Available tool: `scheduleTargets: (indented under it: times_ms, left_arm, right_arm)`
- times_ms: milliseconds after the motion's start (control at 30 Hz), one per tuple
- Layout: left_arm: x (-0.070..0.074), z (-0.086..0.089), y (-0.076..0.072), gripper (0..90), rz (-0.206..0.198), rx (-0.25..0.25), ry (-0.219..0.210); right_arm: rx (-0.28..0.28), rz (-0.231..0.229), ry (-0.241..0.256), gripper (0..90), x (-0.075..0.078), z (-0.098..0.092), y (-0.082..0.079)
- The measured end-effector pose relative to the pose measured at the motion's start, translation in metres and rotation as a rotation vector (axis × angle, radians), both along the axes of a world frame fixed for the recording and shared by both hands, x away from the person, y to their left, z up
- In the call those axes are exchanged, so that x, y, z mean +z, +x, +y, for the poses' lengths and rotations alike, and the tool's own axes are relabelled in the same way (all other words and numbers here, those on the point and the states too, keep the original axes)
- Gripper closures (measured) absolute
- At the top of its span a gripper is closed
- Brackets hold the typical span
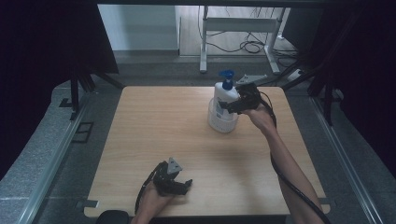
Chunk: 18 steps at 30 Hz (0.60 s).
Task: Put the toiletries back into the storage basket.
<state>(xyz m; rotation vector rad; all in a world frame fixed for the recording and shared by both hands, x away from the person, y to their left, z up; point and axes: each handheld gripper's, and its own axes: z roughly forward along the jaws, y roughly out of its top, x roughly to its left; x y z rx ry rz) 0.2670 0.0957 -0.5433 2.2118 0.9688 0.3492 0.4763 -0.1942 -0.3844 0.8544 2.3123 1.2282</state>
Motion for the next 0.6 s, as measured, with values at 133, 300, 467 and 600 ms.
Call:
scheduleTargets:
  times_ms: [133, 300, 467, 600]
  left_arm:
    - [0.000, 0.000, 0.000, 11.7, 0.000, 0.000, 0.000]
    - [0.000, 0.000, 0.000, 11.7, 0.000, 0.000, 0.000]
    - [0.000, 0.000, 0.000, 11.7, 0.000, 0.000, 0.000]
    - [0.000, 0.000, 0.000, 11.7, 0.000, 0.000, 0.000]
  right_arm:
    - [-0.003, -0.001, -0.007, 1.7, 0.000, -0.001, -0.004]
    - [-0.006, 0.001, -0.005, 1.8, -0.001, -0.005, -0.007]
    - [-0.003, -0.002, 0.001, 1.8, 0.001, -0.009, -0.012]
    - [0.001, -0.005, -0.001, 1.8, 0.003, -0.012, -0.016]
